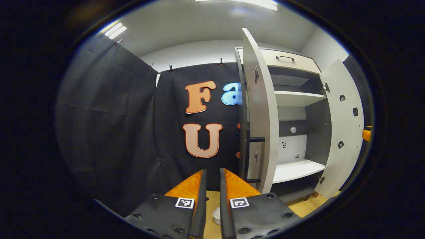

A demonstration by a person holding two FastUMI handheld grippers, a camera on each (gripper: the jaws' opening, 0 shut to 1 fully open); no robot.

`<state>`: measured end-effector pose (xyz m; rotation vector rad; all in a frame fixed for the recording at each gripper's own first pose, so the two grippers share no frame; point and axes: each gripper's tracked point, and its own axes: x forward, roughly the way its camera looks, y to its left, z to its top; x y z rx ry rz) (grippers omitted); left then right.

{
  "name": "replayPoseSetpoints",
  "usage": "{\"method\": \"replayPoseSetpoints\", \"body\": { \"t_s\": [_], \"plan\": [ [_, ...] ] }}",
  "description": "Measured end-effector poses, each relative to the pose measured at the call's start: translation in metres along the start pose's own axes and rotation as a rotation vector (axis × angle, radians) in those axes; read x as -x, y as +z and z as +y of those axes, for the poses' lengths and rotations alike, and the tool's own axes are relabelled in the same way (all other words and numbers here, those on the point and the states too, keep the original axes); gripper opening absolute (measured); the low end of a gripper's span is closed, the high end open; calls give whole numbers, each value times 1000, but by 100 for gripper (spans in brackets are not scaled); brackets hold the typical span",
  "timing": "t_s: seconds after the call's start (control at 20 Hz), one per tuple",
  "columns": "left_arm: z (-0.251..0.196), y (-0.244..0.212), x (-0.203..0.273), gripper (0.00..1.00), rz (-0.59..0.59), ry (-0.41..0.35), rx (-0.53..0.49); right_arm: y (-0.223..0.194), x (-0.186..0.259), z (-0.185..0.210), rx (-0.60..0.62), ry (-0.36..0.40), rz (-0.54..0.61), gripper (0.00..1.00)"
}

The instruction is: Open the right door of the double-door shoe cabinet with the right hand, and open the left door with the left hand.

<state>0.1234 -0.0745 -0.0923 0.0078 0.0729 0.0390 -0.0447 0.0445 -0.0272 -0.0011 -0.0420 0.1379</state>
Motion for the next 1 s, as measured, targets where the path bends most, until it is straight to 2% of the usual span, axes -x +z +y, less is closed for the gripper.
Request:
{"method": "replayPoseSetpoints", "body": {
  "t_s": [0.25, 0.3, 0.4, 0.5, 0.65, 1.0],
  "plan": [
    [13, 20, 15, 71, -33, 16, 12, 1, -4, -2, -7, -10, 7, 93],
    [11, 23, 16, 69, -42, 9, 22, 1, -6, -3, -7, -12, 8, 93],
    [6, 24, 20, 87, -51, -4, 47, -2, -6, -4, -3, -10, 16, 93],
    [8, 29, 22, 95, -65, 7, 53, -4, -7, -6, 5, -8, 21, 93],
    [2, 33, 23, 96, -82, 17, 51, -5, -8, -10, 9, -13, 26, 93],
    [-13, 30, 16, 96, -66, -12, 59, -6, -9, -13, 9, -7, 30, 93]
  ]
}}
